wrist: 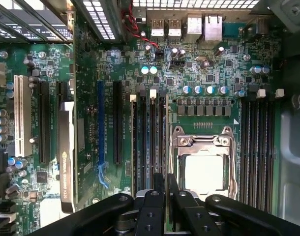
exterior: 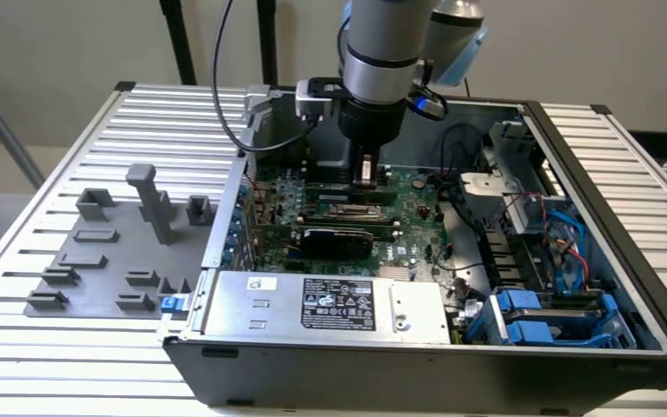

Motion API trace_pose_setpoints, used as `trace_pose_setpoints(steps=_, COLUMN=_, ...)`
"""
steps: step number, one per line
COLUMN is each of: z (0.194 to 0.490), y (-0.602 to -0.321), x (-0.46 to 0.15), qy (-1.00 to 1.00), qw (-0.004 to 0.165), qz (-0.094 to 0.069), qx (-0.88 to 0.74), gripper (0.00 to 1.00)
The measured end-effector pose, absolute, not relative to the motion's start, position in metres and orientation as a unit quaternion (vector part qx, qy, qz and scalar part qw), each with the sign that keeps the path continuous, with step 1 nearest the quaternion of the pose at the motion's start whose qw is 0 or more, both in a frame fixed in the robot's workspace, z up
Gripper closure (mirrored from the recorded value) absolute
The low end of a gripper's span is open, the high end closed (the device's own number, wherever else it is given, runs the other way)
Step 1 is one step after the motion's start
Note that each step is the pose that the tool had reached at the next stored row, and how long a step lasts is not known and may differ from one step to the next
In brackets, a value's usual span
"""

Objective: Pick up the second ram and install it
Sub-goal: 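Insert the second ram into the second slot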

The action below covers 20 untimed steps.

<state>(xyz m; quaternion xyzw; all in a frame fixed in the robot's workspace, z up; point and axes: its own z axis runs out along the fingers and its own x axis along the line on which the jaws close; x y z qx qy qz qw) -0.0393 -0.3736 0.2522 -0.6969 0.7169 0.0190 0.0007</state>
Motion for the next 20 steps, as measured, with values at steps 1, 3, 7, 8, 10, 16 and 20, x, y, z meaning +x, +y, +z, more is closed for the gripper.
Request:
trace_pose_setpoints(steps=1, z=0.25, y=-0.374, x=-0.039, qy=0.717, qw=0.001, qz=0.019, qx=-0.697, gripper=0.86)
trace_pose_setpoints(steps=3, z=0.247, y=-0.374, x=-0.039, qy=0.717, qw=0.001, qz=0.019, qx=-0.697, gripper=0.86)
trace_pose_setpoints(steps=7, z=0.24, y=-0.378, x=-0.039, qy=0.717, qw=0.001, qz=0.019, qx=-0.697, gripper=0.86)
trace_pose_setpoints(steps=8, z=0.238, y=-0.378, x=-0.039, qy=0.717, qw=0.001, qz=0.019, qx=-0.697, gripper=0.86)
trace_pose_setpoints(steps=10, z=0.234, y=-0.38, x=-0.039, qy=0.717, qw=0.001, qz=0.019, qx=-0.697, gripper=0.86)
trace_pose_setpoints(steps=16, z=0.228, y=-0.381, x=-0.039, qy=0.718, qw=0.002, qz=0.018, qx=-0.696, gripper=0.86)
trace_pose_setpoints(steps=20, z=0.228, y=-0.381, x=-0.039, qy=0.718, qw=0.002, qz=0.018, qx=-0.696, gripper=0.86)
